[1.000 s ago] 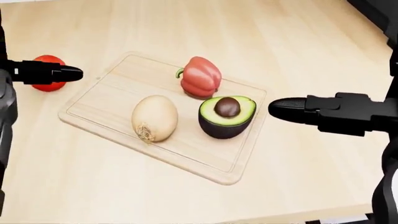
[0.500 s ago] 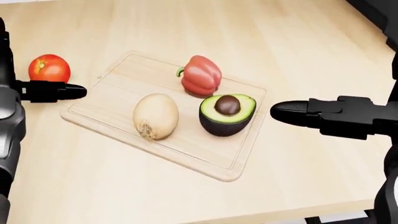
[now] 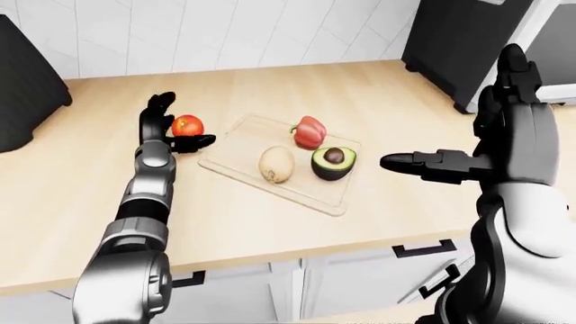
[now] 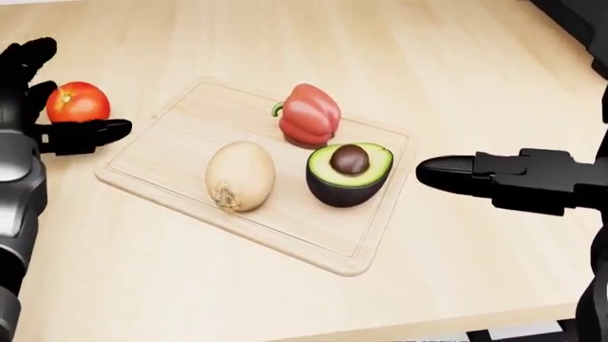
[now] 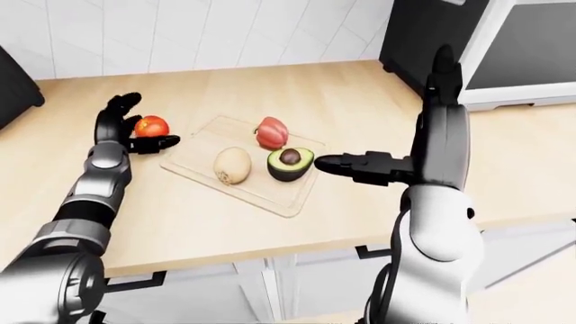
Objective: Place the avocado, onion, tomato and bell pepper on the cutting board.
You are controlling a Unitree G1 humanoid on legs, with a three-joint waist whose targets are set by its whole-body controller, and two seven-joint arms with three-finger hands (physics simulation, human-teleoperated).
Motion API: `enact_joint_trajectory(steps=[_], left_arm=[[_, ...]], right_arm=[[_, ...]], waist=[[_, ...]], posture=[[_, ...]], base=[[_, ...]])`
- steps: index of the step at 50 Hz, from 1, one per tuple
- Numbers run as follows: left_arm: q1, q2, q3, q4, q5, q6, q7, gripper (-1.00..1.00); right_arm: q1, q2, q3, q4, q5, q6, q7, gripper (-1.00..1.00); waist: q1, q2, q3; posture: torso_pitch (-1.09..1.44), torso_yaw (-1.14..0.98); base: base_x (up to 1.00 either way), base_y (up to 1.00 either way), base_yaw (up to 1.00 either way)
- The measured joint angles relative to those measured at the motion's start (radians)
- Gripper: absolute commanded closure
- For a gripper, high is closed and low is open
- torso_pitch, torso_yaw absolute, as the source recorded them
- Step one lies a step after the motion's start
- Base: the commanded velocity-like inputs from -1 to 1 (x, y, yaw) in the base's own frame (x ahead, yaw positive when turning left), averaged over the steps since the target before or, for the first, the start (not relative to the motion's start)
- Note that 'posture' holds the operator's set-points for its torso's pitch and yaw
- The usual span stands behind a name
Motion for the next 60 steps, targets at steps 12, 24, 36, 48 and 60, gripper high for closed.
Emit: enact_joint_trajectory(steps=[12,24,36,48,60], left_arm=[[-0.004,-0.001,-0.002,-0.009,0.01,0.003,0.007,0.44],[-0.002,0.01,-0.003,-0.056,0.019,0.047,-0.004,0.63],[-0.014,0.017,-0.004,-0.254,0.041,0.163,-0.043,0.65],[-0.024,-0.065,-0.043,-0.466,0.101,0.295,-0.134,0.69],[-0.096,-0.135,-0.069,-0.343,0.127,0.234,-0.145,0.7]], right_arm=[[0.024,0.005,-0.01,-0.011,0.012,-0.015,-0.009,-1.0],[0.031,0.003,-0.01,-0.013,0.02,-0.012,-0.016,-1.0],[0.016,0.0,-0.009,-0.001,0.027,-0.013,-0.02,-1.0],[0.047,0.015,-0.012,-0.001,0.036,-0.036,-0.036,-1.0],[0.058,0.009,-0.013,-0.015,0.041,-0.035,-0.038,-1.0]], waist=[[-0.001,0.001,-0.002],[-0.004,0.0,0.002],[-0.006,0.0,0.006],[-0.004,0.0,0.009],[-0.002,-0.009,0.009]], posture=[[0.0,0.0],[0.0,0.0],[0.0,0.0],[0.0,0.0],[0.0,0.0]], base=[[0.0,0.0,0.0],[0.0,0.0,0.0],[0.0,0.0,0.0],[0.0,0.0,0.0],[0.0,0.0,0.0]])
